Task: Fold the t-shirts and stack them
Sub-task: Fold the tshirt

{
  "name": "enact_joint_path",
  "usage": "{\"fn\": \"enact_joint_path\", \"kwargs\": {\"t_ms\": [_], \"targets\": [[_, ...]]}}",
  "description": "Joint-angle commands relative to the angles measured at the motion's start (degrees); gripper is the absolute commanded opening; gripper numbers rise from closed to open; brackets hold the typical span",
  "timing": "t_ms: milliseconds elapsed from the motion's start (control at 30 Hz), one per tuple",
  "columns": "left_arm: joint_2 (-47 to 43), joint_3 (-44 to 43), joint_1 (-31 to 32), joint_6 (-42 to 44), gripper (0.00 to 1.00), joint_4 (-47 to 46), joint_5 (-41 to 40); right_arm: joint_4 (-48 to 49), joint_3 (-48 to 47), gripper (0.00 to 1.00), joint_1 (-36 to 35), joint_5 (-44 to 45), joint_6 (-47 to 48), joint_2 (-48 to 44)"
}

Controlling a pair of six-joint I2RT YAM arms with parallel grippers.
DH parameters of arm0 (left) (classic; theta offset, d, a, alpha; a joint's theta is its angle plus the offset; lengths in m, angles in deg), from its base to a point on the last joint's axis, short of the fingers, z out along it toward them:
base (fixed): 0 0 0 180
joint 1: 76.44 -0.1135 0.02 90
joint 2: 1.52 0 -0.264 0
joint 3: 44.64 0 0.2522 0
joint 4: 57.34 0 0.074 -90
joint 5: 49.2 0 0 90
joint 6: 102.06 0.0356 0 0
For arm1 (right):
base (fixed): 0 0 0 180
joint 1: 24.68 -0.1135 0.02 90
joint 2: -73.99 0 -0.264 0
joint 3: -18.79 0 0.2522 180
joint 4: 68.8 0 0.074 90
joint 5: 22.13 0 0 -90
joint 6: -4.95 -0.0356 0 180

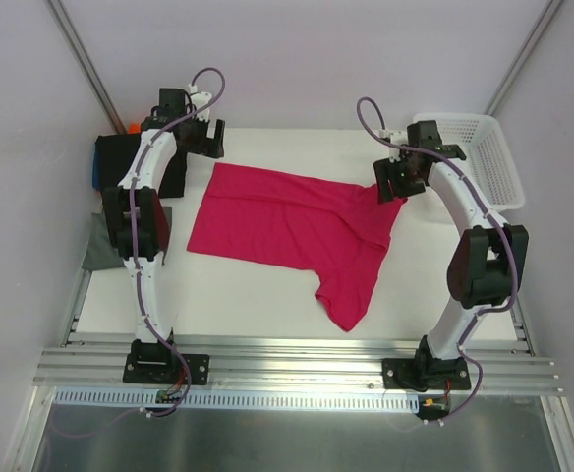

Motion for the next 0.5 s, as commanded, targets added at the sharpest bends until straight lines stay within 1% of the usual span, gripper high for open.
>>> {"fn": "enact_joint_path", "kwargs": {"t_ms": [0, 33, 100, 167, 200, 333, 467], "targets": [[-4.4, -2.1, 2.6, -5.7, 0.94, -0.2, 7.6, 0.3, -3.1, 0.60, -3.4, -3.1, -2.3, -1.8], [-4.5, -0.9, 3.3, -5.8, 0.93, -0.2, 9.1, 0.2, -3.8, 0.56, -4.3, -3.4, -2.3, -0.8], [-4.0, 0.1, 4.5, -6.5, 0.92, 0.0, 10.8, 0.1, -4.5, 0.56, -6.9, -4.4, -2.7, 0.6], [-3.4, 1.0, 5.7, -9.7, 0.90, 0.1, 12.9, -0.5, -6.4, 0.56, -9.1, -5.2, -2.5, 3.3], [-3.1, 1.2, 5.9, -12.6, 0.90, 0.2, 14.1, -0.6, -6.8, 0.55, -9.8, -5.4, -2.5, 4.1], [-2.7, 3.0, 6.3, -17.3, 0.86, 0.5, 18.5, -1.0, -8.7, 0.54, -11.4, -6.1, -2.7, 8.4], [-4.4, 6.5, 6.0, -17.4, 0.88, 1.4, 16.0, -0.5, -8.3, 0.56, -12.4, -5.7, -4.0, 10.3]]}}
